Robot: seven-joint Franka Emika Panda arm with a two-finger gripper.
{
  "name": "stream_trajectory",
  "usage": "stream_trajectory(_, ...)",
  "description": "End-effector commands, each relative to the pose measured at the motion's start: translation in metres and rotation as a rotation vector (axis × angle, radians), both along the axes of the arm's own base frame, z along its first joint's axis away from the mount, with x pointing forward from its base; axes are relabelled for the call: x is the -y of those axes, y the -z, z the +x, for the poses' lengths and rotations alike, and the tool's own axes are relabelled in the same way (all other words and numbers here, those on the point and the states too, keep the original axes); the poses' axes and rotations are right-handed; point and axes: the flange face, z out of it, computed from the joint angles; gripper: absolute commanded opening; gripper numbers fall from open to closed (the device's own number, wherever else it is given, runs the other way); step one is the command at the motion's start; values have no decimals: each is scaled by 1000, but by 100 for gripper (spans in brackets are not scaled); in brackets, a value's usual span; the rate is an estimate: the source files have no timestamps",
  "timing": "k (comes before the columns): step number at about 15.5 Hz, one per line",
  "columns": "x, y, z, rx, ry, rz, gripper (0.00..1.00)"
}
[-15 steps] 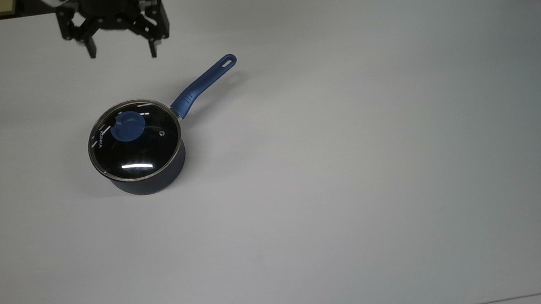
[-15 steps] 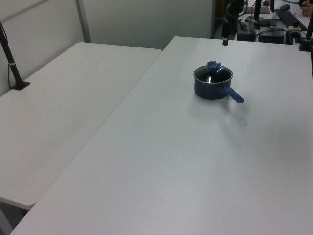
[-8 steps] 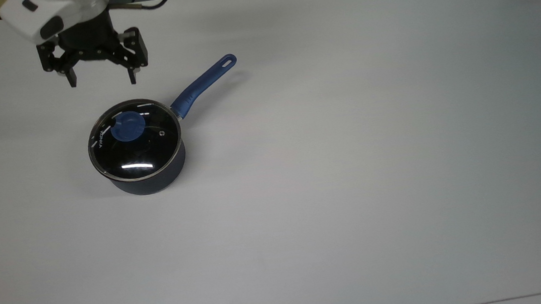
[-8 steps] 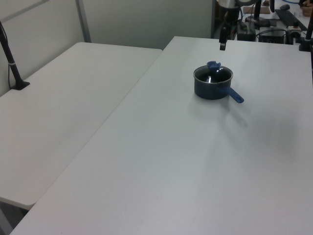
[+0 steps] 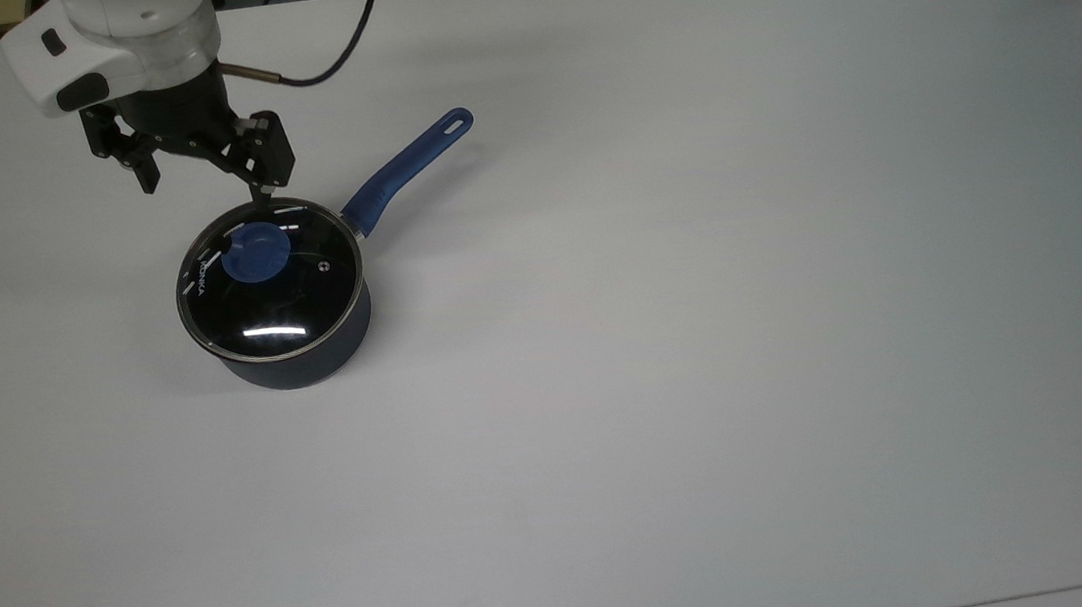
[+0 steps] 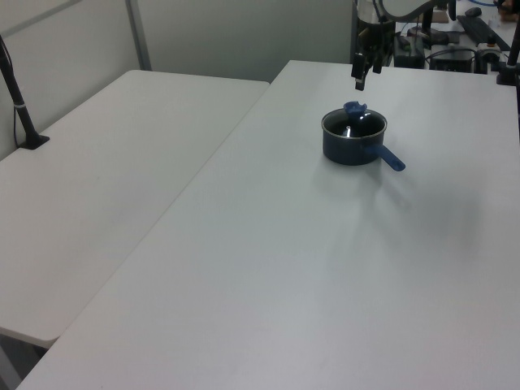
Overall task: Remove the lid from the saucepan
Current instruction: 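Lower the gripper over the blue knob of the glass lid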
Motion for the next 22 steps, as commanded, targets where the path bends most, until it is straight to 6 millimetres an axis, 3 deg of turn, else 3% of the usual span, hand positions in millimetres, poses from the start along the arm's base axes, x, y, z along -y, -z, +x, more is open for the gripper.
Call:
stream_trajectory(1,-7,8,7,25,38,7,100)
stream_trajectory(4,-7,13,13,45,34,3,100)
stream_trajectory(13,-18,59,30,24,15,-5,100)
stream_trajectory(22,-25,62,33,34,5,2,100)
